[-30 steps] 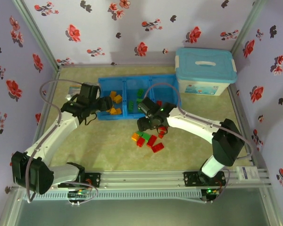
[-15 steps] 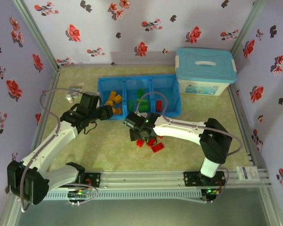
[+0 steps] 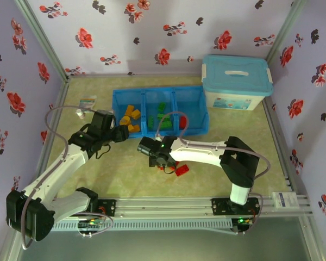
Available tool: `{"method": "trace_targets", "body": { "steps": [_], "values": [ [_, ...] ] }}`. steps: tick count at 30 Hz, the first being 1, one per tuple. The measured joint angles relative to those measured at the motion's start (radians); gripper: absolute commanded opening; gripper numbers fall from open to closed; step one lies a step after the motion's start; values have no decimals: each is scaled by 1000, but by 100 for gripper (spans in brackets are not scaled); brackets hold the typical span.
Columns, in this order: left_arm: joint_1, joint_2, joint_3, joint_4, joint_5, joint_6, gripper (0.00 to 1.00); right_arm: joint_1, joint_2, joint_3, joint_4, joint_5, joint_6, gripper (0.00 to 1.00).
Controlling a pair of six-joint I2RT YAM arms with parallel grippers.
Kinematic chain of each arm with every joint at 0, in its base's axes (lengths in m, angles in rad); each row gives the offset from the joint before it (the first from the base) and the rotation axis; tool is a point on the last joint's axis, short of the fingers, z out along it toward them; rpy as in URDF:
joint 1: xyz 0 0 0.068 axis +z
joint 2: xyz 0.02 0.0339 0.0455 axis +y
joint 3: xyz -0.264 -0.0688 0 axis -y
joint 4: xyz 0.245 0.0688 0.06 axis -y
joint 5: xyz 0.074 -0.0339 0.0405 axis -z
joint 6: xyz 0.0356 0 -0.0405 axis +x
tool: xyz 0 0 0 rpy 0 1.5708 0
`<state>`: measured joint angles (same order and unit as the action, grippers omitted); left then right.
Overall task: Sort the legos into containers by color
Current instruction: Pick up the lego from the bottom-center of the table.
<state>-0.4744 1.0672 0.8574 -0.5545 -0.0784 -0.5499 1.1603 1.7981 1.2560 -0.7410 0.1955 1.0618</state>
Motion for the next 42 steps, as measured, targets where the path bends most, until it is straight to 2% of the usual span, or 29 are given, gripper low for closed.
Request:
{"method": "trace_targets", "body": {
  "steps": [8, 19, 25, 33, 42],
  "values": [
    [0, -2, -9, 0, 0, -1, 63, 19, 44, 0, 2, 0, 70, 57],
    [0, -23, -20, 0, -7, -1, 63, 15, 95, 16, 6, 8, 91, 55],
    [0, -24, -23, 0, -11, -1, 62, 3, 132, 26, 9, 15, 91, 47],
    [0, -23, -23, 0, -16, -1, 62, 3, 142, 29, 5, 24, 75, 27],
    [0, -21, -23, 0, -16, -1, 62, 10, 105, 108, -104, 114, 3, 26]
  ]
}}
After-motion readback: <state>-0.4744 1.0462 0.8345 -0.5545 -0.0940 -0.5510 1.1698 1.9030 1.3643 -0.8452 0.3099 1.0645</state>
